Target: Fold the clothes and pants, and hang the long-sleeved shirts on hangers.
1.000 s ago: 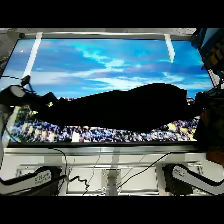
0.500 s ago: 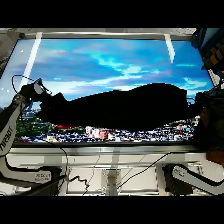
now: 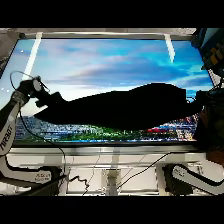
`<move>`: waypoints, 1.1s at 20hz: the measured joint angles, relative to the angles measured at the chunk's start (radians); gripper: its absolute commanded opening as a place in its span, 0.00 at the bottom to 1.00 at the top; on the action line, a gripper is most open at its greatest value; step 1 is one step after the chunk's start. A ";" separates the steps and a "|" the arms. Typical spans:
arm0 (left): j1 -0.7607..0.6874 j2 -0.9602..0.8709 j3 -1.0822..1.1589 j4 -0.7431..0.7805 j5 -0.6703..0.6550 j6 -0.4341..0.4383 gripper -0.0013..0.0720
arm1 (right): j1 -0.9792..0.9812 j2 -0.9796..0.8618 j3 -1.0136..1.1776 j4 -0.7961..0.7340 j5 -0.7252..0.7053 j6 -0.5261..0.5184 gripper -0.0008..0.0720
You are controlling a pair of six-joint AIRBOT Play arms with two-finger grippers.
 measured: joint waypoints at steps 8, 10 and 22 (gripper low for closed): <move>0.009 0.013 0.425 0.001 0.105 0.039 0.03 | 0.000 0.000 0.037 0.155 -0.326 0.112 0.03; 0.022 0.028 0.490 0.003 0.098 0.043 0.03 | 0.000 0.000 0.071 0.148 -0.339 0.134 0.03; 0.265 0.221 0.242 0.171 -0.354 0.227 0.03 | -0.029 0.142 -0.117 -0.043 -0.001 0.095 0.03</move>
